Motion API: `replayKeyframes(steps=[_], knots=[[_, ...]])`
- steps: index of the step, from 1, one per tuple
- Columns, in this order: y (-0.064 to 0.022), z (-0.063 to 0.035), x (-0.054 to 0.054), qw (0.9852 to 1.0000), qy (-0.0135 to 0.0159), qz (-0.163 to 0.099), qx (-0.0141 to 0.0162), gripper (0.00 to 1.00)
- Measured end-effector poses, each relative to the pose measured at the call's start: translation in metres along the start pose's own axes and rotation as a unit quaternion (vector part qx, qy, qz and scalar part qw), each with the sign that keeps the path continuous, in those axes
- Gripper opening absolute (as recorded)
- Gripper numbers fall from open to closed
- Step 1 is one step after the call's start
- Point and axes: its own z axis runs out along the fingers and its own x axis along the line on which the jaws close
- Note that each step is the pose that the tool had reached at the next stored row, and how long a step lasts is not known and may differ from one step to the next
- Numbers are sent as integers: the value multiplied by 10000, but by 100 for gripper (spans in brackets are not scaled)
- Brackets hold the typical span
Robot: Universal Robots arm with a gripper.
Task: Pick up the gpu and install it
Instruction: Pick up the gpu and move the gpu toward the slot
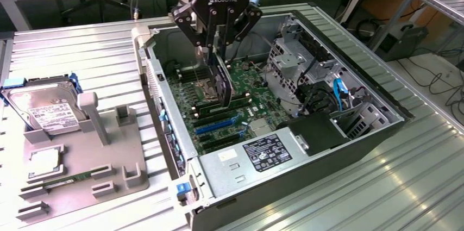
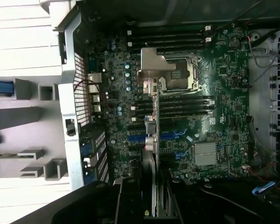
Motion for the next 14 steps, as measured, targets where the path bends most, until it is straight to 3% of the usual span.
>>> replayKeyframes(steps=[14], knots=[[18, 55, -110, 10000, 1, 0, 8, 26]])
